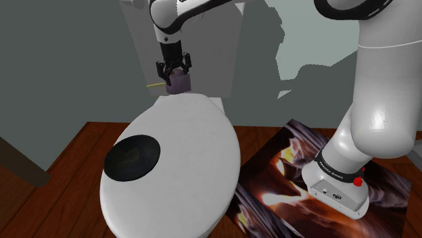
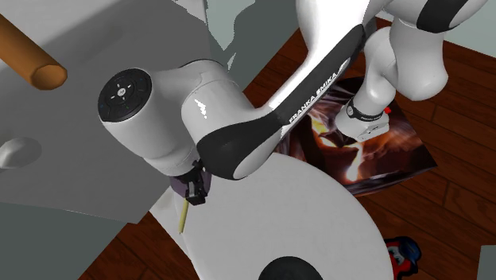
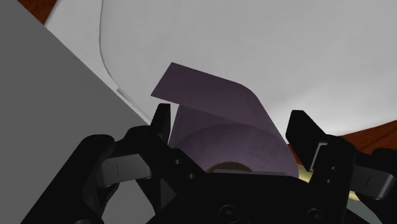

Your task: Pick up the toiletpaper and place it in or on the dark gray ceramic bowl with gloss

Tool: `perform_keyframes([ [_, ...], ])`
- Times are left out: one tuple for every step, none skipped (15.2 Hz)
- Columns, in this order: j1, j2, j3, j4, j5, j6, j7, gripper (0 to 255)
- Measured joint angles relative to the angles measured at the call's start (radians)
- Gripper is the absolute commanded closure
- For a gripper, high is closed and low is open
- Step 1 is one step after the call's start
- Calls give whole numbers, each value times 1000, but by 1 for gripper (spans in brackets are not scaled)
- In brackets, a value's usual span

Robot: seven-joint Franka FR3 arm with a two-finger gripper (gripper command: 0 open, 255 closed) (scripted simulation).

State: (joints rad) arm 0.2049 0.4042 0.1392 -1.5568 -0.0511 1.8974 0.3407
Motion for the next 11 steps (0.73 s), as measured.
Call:
perform_keyframes([
  [0, 1, 0, 17, 0, -16, -1, 255],
  [0, -5, 1, 20, 1, -24, 0, 255],
  [0, -8, 1, 31, 1, -39, -1, 255],
  [0, -10, 1, 41, 2, -51, -2, 255],
  [0, -12, 1, 52, 2, -63, -2, 255],
  [0, -16, 1, 60, 3, -76, -2, 255],
  [0, -19, 1, 69, 3, -87, -3, 255],
  [1, -20, 2, 81, 4, -100, -3, 255],
  [1, -20, 2, 91, 4, -110, -2, 255],
  [1, -21, 2, 100, 4, -121, -2, 255],
  [6, -26, 5, 98, 4, -123, 5, 255],
])
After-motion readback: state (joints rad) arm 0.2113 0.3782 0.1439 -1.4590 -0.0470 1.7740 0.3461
